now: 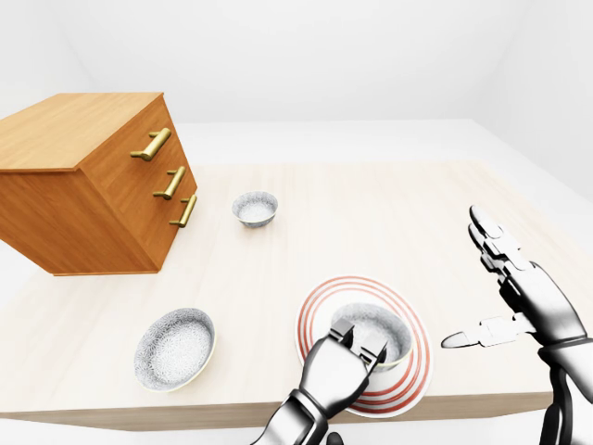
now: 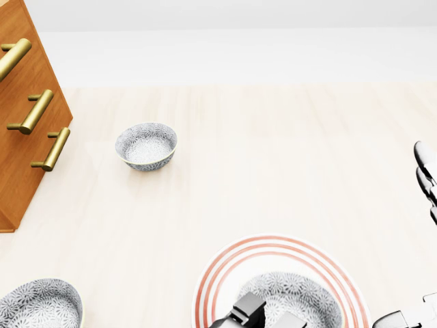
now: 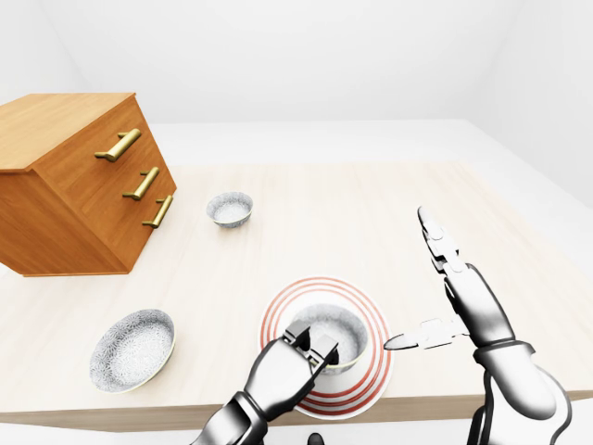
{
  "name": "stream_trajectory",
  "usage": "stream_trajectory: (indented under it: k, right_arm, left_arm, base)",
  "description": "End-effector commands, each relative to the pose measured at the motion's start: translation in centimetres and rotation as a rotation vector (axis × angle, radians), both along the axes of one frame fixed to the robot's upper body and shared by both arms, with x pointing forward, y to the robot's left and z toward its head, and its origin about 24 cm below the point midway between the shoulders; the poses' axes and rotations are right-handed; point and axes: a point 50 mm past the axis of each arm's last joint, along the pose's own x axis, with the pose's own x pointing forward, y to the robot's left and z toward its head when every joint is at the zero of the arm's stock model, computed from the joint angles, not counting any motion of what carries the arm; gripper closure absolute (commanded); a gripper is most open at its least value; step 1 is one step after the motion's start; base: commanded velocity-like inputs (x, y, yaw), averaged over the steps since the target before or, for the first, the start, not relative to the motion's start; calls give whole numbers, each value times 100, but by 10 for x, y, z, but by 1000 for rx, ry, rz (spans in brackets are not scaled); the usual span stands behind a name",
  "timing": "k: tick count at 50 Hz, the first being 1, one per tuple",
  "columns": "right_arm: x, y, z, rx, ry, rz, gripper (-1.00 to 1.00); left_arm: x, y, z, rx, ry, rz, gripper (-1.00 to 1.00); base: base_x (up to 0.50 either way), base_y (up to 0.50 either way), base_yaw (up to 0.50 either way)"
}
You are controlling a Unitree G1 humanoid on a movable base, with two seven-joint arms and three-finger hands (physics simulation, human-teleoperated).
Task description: Put the bowl in the middle on the plate.
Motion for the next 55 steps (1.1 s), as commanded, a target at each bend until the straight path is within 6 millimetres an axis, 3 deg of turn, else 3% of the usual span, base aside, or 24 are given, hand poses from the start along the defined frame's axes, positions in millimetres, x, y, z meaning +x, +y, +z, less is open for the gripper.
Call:
stream_trajectory:
  k: [1, 20, 22, 23, 25, 26, 27, 28, 29, 55]
  right_arm:
    - [0, 0, 0, 0, -2, -1, -100]
    - [0, 0, 1, -5, -5, 0, -100]
    - [0, 0, 1, -3, -4, 0, -100]
    - [0, 0, 1, -2, -2, 0, -100]
    - [1, 0, 0, 1, 2, 0, -100]
    - [1, 0, 0, 1, 2, 0, -100]
    - [1, 0, 0, 1, 2, 0, -100]
    - [1, 0, -1, 2, 2, 0, -100]
    - [0, 0, 0, -1, -1, 1, -100]
    - [1, -1, -1, 2, 3, 0, -100]
  left_arm:
    - [0, -1, 2, -13, -11, 4, 100]
    - [1, -2, 0, -13, -4, 2, 100]
    - [1, -2, 0, -12, -2, 3, 89]
    - [1, -2, 0, -12, -1, 3, 73]
    - [2, -1, 0, -12, -2, 5, 20]
    - [2, -1, 0, -11, -3, 6, -39]
    - [2, -1, 0, -11, -3, 6, -39]
    - [2, -1, 0, -12, -2, 7, -90]
    - [1, -1, 0, -13, -4, 7, -100]
    - [5, 0, 8, -28, -24, 16, -100]
  base:
    - [0, 0, 0]
    - [0, 0, 0]
    - [0, 0, 0]
    - [0, 0, 0]
    - [0, 0, 0]
    - [0, 0, 0]
    - [0, 0, 0]
    - [0, 0, 0]
    - [0, 0, 0]
    - [0, 0, 0]
